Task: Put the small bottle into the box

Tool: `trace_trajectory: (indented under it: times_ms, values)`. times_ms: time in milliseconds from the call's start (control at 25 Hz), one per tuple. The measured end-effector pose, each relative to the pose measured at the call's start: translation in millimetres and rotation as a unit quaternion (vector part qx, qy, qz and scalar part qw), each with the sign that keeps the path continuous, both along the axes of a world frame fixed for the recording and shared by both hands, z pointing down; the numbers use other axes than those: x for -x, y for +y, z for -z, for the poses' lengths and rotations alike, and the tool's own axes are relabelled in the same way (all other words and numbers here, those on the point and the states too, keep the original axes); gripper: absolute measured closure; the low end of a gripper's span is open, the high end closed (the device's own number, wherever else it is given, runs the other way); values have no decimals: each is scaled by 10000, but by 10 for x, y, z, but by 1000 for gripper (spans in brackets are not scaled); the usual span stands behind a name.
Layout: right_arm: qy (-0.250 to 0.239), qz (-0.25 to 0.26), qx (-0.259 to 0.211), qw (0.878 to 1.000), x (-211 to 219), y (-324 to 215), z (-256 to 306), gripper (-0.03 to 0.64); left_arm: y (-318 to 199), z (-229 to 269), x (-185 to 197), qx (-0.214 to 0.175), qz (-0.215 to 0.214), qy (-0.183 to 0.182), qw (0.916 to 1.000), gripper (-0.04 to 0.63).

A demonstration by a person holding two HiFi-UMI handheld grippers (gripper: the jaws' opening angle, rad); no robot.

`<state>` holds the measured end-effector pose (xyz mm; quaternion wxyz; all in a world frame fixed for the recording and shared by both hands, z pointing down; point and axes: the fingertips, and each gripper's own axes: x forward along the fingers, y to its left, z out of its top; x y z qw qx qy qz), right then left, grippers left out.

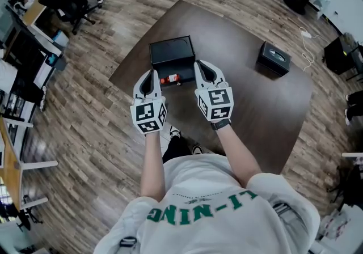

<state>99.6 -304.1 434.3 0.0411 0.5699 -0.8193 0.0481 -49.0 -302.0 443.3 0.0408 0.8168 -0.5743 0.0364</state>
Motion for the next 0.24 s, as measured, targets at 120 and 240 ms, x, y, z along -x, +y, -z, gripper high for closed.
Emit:
trace_trajectory:
  times_ms: [120,240]
  values:
    - [0,-36,64,10000,24,-193,-89,601,-180,-86,14,67,-61,11,10000,583]
    - [-1,-63,112,9999,91,-416,-184,601,-399,-179,69,119,-116,18,9999,583]
